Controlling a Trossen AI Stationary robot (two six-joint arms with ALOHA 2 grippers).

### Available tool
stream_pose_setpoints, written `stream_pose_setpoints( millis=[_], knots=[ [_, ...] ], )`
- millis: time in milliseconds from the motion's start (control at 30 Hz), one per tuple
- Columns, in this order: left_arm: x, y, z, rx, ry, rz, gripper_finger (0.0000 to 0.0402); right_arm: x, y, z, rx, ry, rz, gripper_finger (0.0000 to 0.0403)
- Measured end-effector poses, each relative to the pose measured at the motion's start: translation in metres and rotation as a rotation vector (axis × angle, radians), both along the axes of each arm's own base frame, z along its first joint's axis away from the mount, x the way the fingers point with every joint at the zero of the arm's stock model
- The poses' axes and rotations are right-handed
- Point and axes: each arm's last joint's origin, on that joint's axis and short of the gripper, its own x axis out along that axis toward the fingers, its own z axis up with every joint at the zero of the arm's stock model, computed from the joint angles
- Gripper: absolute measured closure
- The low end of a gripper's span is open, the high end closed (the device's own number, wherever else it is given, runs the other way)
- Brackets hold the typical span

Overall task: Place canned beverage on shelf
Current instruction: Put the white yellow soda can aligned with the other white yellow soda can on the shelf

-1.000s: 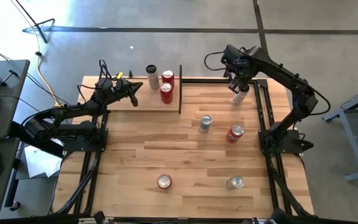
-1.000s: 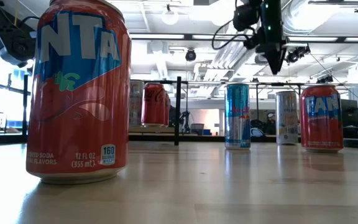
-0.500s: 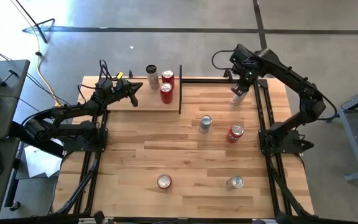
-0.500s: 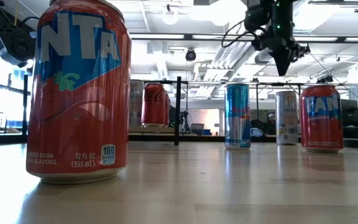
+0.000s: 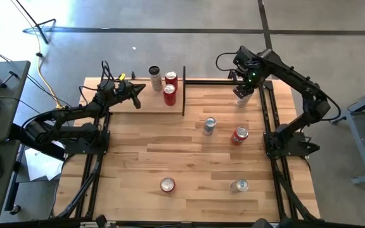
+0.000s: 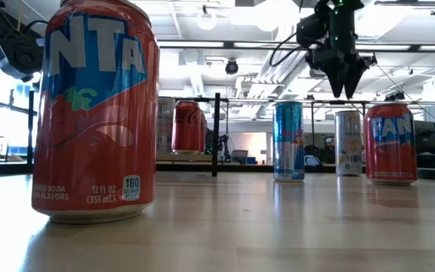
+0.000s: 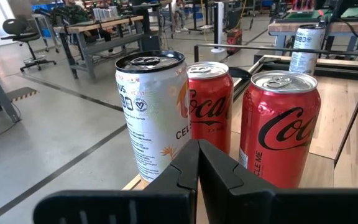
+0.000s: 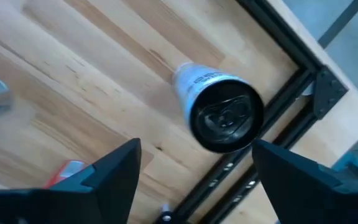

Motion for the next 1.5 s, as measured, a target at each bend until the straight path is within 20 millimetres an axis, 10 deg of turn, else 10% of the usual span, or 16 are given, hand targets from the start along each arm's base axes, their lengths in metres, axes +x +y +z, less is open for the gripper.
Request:
stream_pose_setpoints(
  millis=[1500],
  knots=[
    [0.0, 0.0, 0.0, 0.001, 0.006, -0.001, 0.0401, -0.002, -0.04, -0.035, 0.123, 0.06, -0.012, 0.0107]
  ],
)
